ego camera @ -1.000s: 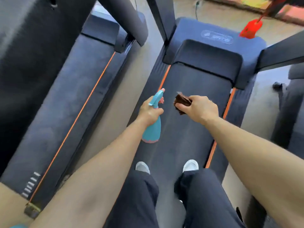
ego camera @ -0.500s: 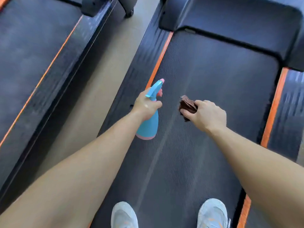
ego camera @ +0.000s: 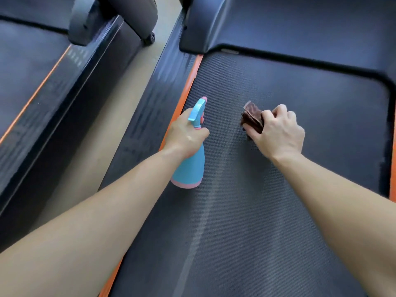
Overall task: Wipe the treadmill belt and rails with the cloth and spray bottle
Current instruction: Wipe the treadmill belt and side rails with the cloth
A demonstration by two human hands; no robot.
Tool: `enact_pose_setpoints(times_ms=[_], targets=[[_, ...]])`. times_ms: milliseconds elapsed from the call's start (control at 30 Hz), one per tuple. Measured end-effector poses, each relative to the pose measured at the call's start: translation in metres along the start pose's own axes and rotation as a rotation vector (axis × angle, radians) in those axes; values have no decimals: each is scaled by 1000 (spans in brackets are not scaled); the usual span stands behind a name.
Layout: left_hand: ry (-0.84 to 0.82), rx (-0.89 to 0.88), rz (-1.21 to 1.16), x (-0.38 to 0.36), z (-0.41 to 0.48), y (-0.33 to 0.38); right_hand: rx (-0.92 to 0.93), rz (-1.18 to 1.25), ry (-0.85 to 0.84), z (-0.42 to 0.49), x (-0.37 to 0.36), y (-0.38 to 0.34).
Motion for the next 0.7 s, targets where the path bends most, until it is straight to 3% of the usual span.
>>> enact_pose_setpoints(times_ms=[233,533,700], targets=[[-41,54,13,-13,15,8,36,8,95,-14,-55,9],[-220,111,-13,-14,28,29,32,51,-95,-2,-53,11],[-249,30,-44,-4,70,41,119,0,2,43,-43,-2]])
Point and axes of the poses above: each hand's wrist, its own z-axis towards the middle knuckle, its own x-axis out of the back of the hand, y = z × x, the point moved 4 cm from there along z, towards the middle knuckle, and after that the axes turned 1 degree about y, right-handed, at the moved point
